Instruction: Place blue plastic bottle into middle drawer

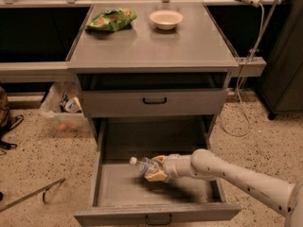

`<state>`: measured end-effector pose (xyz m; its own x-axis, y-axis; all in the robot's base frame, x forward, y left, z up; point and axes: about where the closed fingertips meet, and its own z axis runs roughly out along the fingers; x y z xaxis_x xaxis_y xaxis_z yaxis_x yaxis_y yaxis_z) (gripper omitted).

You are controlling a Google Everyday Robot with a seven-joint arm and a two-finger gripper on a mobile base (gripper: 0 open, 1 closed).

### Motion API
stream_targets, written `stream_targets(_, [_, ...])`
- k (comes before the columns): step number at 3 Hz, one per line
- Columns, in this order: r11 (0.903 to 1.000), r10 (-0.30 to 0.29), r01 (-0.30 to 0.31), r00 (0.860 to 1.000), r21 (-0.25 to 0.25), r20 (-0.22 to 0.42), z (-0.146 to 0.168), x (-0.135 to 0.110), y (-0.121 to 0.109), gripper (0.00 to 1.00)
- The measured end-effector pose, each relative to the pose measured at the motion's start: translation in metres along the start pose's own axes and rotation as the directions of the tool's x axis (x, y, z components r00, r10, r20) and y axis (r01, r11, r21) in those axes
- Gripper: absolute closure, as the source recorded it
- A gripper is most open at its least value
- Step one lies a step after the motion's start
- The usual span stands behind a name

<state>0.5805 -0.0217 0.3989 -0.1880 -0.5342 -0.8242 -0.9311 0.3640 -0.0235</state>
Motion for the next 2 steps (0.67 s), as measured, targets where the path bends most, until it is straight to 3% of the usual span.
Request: stream_targets(2, [1.0, 0.0, 0.0, 1.0, 0.0, 0.0, 0.0001, 0.0, 0.0, 0.11])
